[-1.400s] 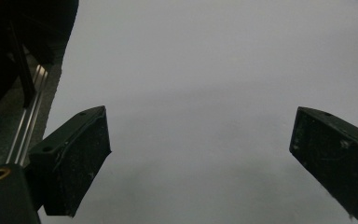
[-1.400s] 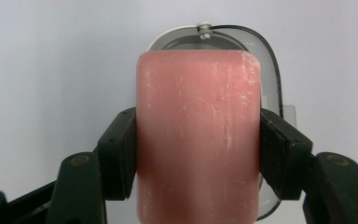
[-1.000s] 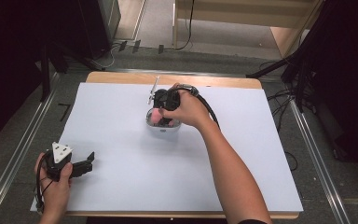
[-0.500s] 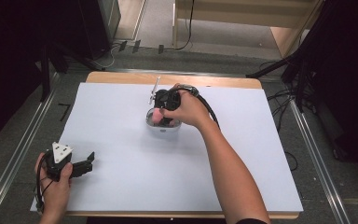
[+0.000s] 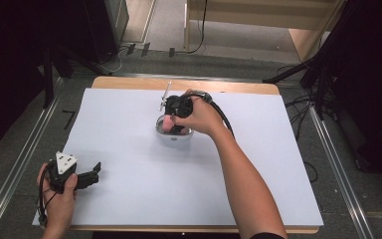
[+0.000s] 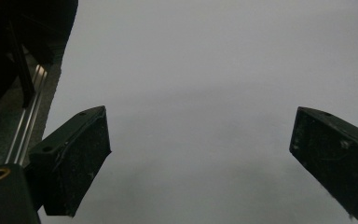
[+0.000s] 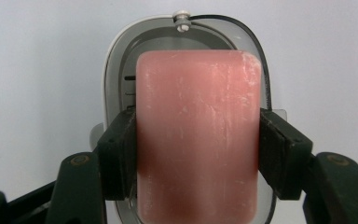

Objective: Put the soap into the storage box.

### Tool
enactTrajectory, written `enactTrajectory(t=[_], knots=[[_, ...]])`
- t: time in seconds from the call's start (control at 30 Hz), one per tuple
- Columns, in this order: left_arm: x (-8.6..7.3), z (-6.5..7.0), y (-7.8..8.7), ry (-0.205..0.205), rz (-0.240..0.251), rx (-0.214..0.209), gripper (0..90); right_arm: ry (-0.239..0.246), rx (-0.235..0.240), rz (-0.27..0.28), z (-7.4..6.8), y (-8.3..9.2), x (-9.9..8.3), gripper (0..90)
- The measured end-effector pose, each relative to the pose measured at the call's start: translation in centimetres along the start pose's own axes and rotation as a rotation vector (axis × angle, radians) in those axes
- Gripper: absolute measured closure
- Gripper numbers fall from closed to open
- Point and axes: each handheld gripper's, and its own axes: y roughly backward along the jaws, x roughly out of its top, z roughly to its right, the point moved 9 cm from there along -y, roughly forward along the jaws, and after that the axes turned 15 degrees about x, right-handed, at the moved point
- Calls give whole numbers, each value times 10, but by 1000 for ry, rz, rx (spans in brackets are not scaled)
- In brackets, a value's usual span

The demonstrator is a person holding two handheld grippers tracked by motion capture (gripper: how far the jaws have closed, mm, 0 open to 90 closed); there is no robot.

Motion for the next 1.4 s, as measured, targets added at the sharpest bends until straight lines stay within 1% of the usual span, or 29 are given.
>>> enactTrajectory(t=[0.03, 0.07, 0.13, 0.2, 0.3, 0.4, 0.43, 0.47, 0.5, 0.6, 0.63, 0.67, 0.7, 0.73, 0.83, 0.87, 0.97, 1.0, 1.07, 1.13, 1.2, 1.27, 1.3, 1.4], knots=[[0, 0, 0, 0, 0, 0, 55, -1, 0, 1, 0, 0, 0, 382], [0, 0, 0, 0, 0, 0, 55, 10, -1, 4, 1, 0, 1, 382], [0, 0, 0, -1, 1, 0, 55, -3, 4, 1, -1, 0, 0, 382], [0, 0, 0, 0, 0, 1, 55, 6, 4, 2, 0, 0, 1, 381], [0, 0, 0, 0, 0, 1, 55, 5, 7, 9, 0, 0, 1, 380], [0, 0, 0, -1, 0, 0, 55, 3, 19, 25, -2, 1, 2, 377], [0, 0, 0, 0, 0, 0, 55, 9, 17, 30, -2, 2, 3, 386], [0, 0, 0, 0, 0, 0, 55, 3, 8, 39, -2, 3, 4, 391], [0, 0, 0, 0, 0, 0, 55, 11, 6, 43, -1, 5, 4, 393], [0, 0, 0, -1, 1, 0, 55, -1, 7, 55, -3, 9, 3, 393], [0, 0, 0, -1, 1, 0, 55, -2, -2, 57, -2, 10, 3, 409], [0, 0, 0, -1, 0, 1, 55, -1, -8, 65, -1, 12, 3, 400], [0, 0, 0, -1, 1, 1, 55, -15, -3, 75, -2, 14, 2, 398], [0, 0, 0, -1, 1, 1, 55, -14, -3, 79, -2, 16, 1, 395], [0, 0, 0, -2, 1, 1, 55, -30, -13, 85, -3, 20, -2, 390], [0, 0, 0, -3, 1, 2, 55, -33, -10, 91, -4, 20, -3, 389], [0, 0, 0, -3, 0, 3, 55, -46, -23, 100, -4, 22, -7, 381], [0, 0, 0, -7, 0, 3, 55, -46, -19, 105, -5, 22, -8, 378], [0, 0, 0, -8, -2, 4, 55, -60, -21, 107, -7, 22, -12, 368], [0, 0, 0, -8, -3, 3, 55, -71, -17, 122, -8, 22, -16, 352], [0, 0, 0, -9, -3, 3, 55, -70, -24, 127, -9, 22, -20, 333], [0, 0, 0, -10, -3, 2, 55, -81, -35, 131, -10, 22, -24, 299], [0, 0, 0, -10, -3, 4, 55, -97, -32, 133, -12, 22, -27, 280], [0, 0, 0, -11, -1, 5, 55, -112, -44, 146, -13, 22, -34, 238]])
